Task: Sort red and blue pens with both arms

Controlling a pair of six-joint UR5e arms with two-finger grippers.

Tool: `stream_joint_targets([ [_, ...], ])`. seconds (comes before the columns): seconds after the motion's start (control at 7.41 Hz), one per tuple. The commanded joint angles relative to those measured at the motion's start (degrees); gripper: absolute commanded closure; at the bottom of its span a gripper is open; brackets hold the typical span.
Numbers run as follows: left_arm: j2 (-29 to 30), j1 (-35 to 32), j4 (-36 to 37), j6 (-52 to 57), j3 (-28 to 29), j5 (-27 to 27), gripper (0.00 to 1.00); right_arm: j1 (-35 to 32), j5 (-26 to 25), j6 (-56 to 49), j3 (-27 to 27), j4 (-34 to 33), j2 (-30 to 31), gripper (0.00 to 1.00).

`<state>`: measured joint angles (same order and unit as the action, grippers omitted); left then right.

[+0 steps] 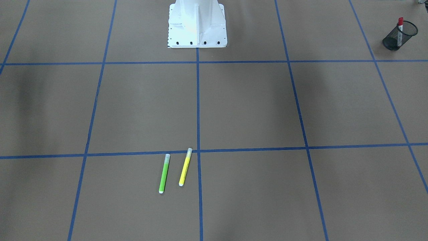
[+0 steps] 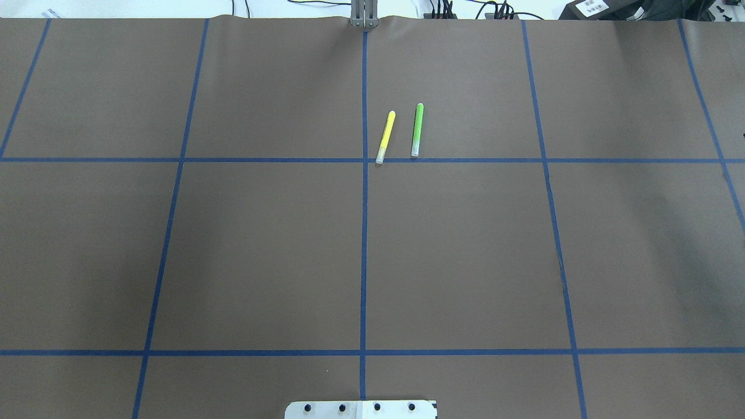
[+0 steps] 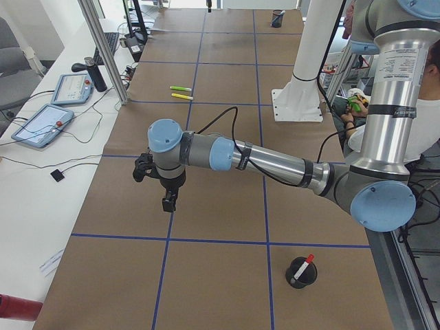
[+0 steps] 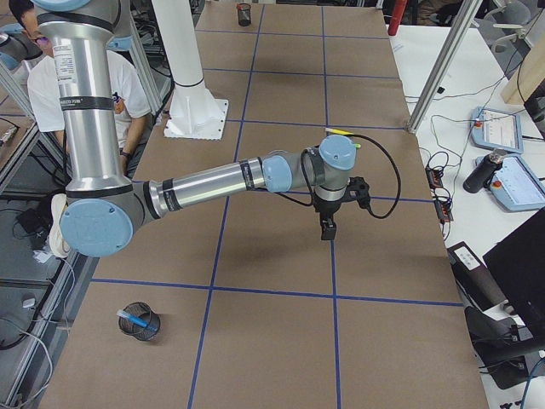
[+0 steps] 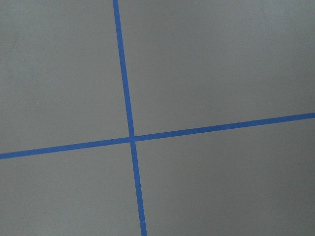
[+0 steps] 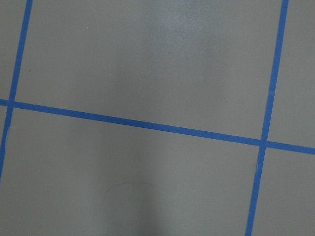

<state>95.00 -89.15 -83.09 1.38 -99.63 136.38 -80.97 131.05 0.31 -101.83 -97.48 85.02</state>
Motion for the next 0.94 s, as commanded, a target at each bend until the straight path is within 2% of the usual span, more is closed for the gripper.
stream_joint_targets([
  [0.0, -0.3, 0.0, 0.0, 0.4, -0.4, 0.2, 0.0, -1.6, -1.1, -3.3, 0.1, -3.1, -0.3, 0.0],
  [0.27, -1.7, 0.2, -2.7, 0.4, -1.6, 1.3, 0.0, -1.9, -0.4, -3.3, 0.5, -2.9, 0.1, 0.0],
  [0.4, -1.7, 0.2, -3.0, 0.4, -1.4, 4.0, 0.0, -1.8, -0.1, -2.8, 0.5, -2.7, -0.3, 0.0],
  [0.54, -1.3, 0.2, -3.0, -0.1, -1.5, 5.5, 0.0, -1.9, 3.8, -2.9, -0.3, -3.1, -0.2, 0.0],
  [0.68, -2.0, 0.1, -2.8, -0.1, -4.8, 5.6, 0.0, -2.3, 7.0, -3.2, 0.3, -3.1, 0.5, 0.0],
  [0.81, -3.4, 0.1, -3.1, -0.1, -7.1, 5.5, 0.0, -4.8, 7.3, -3.2, -0.6, -3.1, 1.0, 0.0],
])
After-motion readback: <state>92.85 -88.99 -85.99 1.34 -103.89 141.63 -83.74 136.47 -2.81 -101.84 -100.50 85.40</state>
